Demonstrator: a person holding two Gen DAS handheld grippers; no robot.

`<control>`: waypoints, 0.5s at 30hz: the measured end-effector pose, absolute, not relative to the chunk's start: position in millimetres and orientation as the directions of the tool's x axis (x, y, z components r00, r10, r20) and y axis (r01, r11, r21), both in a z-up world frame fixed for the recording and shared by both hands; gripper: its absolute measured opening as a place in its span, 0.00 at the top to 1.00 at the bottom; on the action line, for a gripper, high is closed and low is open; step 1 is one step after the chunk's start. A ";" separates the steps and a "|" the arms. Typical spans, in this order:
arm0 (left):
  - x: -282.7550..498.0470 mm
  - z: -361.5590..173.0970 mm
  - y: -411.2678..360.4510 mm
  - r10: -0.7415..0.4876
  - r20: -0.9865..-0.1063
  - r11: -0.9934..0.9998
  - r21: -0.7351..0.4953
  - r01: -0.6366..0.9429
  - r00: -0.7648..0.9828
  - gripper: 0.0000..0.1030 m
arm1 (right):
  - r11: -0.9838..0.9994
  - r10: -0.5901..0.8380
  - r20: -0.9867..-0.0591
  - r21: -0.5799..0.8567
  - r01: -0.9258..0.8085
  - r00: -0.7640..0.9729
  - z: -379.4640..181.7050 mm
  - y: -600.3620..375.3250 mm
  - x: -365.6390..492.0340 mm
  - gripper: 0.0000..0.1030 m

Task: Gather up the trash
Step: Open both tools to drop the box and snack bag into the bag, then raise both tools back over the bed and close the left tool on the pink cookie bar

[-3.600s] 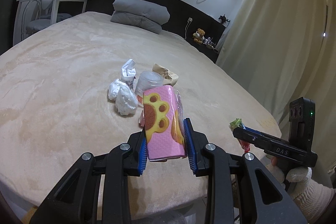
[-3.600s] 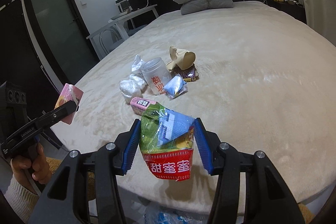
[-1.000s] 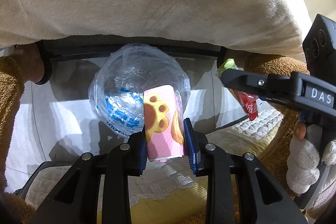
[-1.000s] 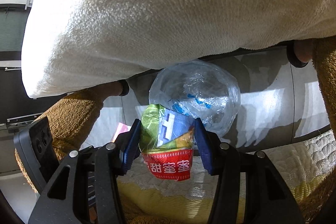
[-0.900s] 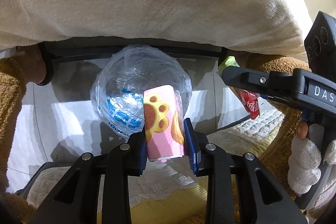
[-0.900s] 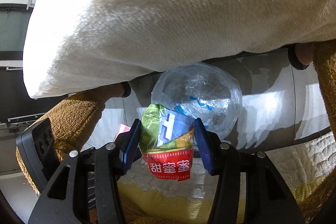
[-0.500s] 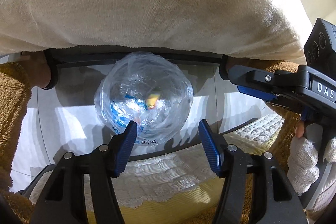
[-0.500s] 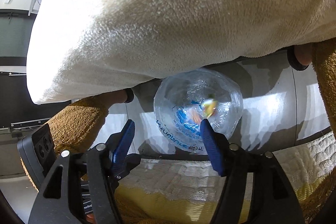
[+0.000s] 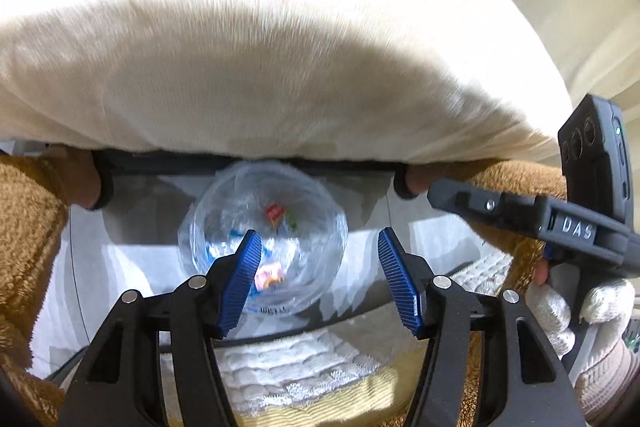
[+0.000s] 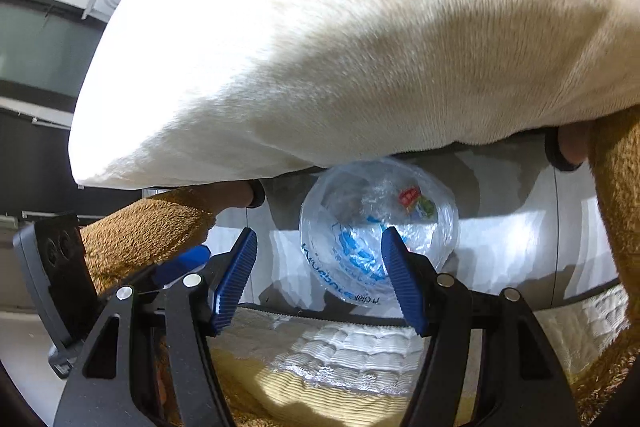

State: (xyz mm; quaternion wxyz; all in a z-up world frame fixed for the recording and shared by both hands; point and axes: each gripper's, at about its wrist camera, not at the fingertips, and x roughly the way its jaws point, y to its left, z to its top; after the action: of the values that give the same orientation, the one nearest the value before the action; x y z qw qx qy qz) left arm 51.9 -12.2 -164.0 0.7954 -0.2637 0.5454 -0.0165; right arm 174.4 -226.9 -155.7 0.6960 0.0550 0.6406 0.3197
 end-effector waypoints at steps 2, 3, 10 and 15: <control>49.3 -155.4 -11.0 -0.301 -0.843 0.864 -0.439 -0.246 0.446 0.42 | 0.778 0.531 -0.847 0.484 -0.400 0.008 -146.8 -230.3 171.7 0.37; 47.7 -150.5 -10.8 -0.294 -0.833 0.866 -0.439 -0.237 0.468 0.42 | 0.773 0.539 -0.842 0.482 -0.412 0.026 -143.0 -231.8 170.6 0.37; 37.3 -116.8 -13.4 -0.205 -0.769 0.898 -0.394 -0.196 0.606 0.42 | 0.751 0.576 -0.796 0.425 -0.506 0.187 -108.2 -244.8 153.1 0.37; 30.8 -91.4 -21.4 -0.137 -0.716 0.935 -0.321 -0.149 0.685 0.42 | 0.732 0.612 -0.733 0.382 -0.564 0.298 -80.4 -254.8 141.3 0.37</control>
State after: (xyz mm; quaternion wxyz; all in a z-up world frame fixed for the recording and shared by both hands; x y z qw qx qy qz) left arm 30.8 -21.4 -91.4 0.8999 -0.1800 0.3972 0.0031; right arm 141.3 -254.8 -80.4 0.8051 0.0256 0.4667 0.3652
